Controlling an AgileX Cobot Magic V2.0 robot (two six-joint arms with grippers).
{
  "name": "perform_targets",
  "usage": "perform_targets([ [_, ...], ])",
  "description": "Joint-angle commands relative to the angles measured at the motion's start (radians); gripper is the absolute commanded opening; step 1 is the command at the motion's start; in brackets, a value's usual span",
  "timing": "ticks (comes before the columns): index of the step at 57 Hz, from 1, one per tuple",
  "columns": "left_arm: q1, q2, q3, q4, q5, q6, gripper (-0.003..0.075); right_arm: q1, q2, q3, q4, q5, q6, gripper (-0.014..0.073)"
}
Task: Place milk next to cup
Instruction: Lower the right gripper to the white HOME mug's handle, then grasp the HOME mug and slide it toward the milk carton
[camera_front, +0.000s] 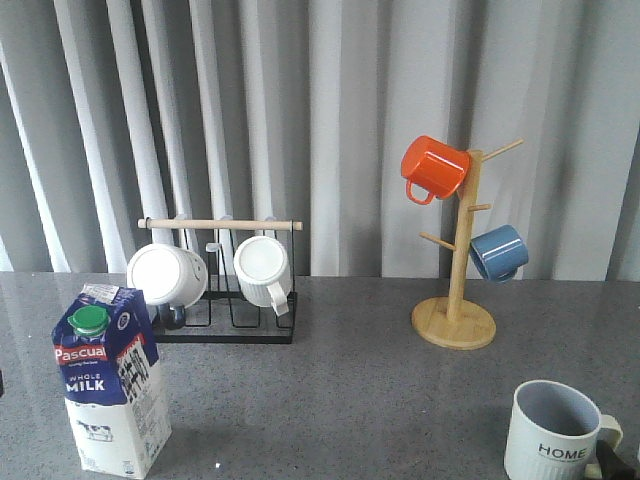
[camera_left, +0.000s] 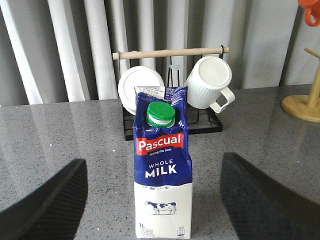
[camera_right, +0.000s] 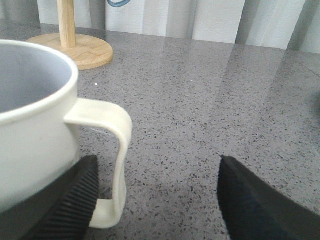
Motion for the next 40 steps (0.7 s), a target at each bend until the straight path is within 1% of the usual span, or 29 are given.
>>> perform_targets([
  [1,-0.007,-0.001,-0.026,-0.002,-0.078,-0.008,0.0523,-0.005,-0.021,-0.036,-0.007,-0.086,0.002,0.0403],
  [11,-0.007,-0.001,-0.026,-0.002,-0.071,-0.008,0.0523,-0.005,-0.017,-0.101,-0.023,-0.031,0.007,0.0268],
  [21,-0.007,-0.001,-0.026,-0.002,-0.070,-0.008,0.0523,-0.005,-0.017,-0.143,-0.095,0.058,0.055,0.0111],
  [29,-0.007,-0.001,-0.026,-0.002,-0.064,-0.008,0.0523,-0.005,-0.017,-0.143,-0.120,0.065,0.080,-0.0009],
  [35,-0.007,-0.001,-0.026,-0.002,-0.056,-0.008,0.0523,-0.005,-0.017,-0.143,-0.154,0.053,0.086,-0.0011],
  [40,-0.007,-0.001,-0.026,-0.002,-0.054,-0.008,0.0523,-0.005,-0.022,-0.143,-0.206,0.031,0.127,-0.0010],
])
